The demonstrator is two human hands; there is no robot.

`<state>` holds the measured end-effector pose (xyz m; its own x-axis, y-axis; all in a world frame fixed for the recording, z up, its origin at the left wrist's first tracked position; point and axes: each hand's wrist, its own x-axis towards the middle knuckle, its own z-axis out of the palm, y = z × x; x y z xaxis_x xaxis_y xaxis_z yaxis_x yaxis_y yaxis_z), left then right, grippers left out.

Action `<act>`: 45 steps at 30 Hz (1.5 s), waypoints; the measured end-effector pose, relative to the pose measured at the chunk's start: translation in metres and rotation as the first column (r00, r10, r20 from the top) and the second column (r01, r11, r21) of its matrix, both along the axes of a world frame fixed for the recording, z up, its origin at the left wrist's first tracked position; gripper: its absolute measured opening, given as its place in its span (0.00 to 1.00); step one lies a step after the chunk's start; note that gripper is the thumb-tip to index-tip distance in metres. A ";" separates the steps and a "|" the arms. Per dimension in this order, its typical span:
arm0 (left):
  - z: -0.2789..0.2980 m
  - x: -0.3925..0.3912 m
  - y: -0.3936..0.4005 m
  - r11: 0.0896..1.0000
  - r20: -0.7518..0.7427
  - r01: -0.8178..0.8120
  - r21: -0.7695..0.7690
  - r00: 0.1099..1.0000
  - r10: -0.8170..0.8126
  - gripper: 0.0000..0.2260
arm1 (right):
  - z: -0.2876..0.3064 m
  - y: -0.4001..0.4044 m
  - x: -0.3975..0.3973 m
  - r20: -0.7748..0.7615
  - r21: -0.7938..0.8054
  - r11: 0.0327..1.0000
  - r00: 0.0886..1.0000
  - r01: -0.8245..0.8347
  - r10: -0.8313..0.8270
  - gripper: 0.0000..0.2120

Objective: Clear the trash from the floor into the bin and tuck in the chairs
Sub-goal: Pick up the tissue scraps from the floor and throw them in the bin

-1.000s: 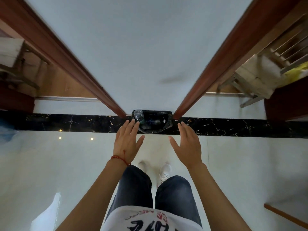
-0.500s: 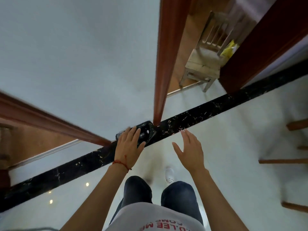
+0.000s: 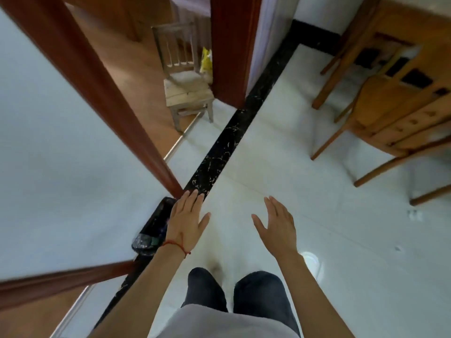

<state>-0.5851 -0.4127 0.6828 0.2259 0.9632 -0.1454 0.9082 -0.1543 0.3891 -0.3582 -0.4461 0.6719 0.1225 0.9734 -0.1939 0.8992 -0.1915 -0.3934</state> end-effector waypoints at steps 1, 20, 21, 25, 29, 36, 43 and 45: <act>0.002 0.014 0.002 0.999 0.011 0.041 0.010 0.999 -0.041 0.24 | 0.002 -0.008 0.012 0.002 0.003 0.999 0.999 0.041 -0.041 0.28; 0.007 0.279 -0.056 0.751 0.027 0.660 -0.011 0.751 -0.660 0.25 | 0.013 -0.214 0.191 -0.033 -0.023 0.716 0.715 0.698 -0.698 0.28; 0.007 0.291 -0.060 0.721 0.033 0.693 -0.013 0.721 -0.692 0.25 | 0.013 -0.223 0.194 -0.038 -0.028 0.682 0.681 0.731 -0.732 0.28; 0.008 0.338 -0.070 0.588 0.019 0.809 -0.006 0.588 -0.809 0.24 | 0.013 -0.256 0.200 -0.029 -0.049 0.553 0.552 0.832 -0.833 0.28; 0.007 0.377 -0.078 0.433 0.006 0.901 -0.001 0.433 -0.901 0.24 | 0.013 -0.276 0.202 -0.010 -0.059 0.417 0.417 0.907 -0.909 0.29; 0.005 0.425 -0.069 0.243 0.016 0.970 0.011 0.243 -0.970 0.24 | 0.019 -0.279 0.204 -0.005 -0.036 0.190 0.190 0.981 -0.982 0.29; 0.003 0.462 -0.062 0.161 0.022 0.987 0.008 0.161 -0.987 0.24 | 0.020 -0.266 0.213 -0.042 -0.020 0.083 0.082 0.996 -0.996 0.28; 0.001 0.473 -0.067 0.125 0.019 0.992 0.005 0.125 -0.992 0.24 | 0.019 -0.270 0.219 -0.046 -0.016 0.050 0.049 0.999 -0.998 0.28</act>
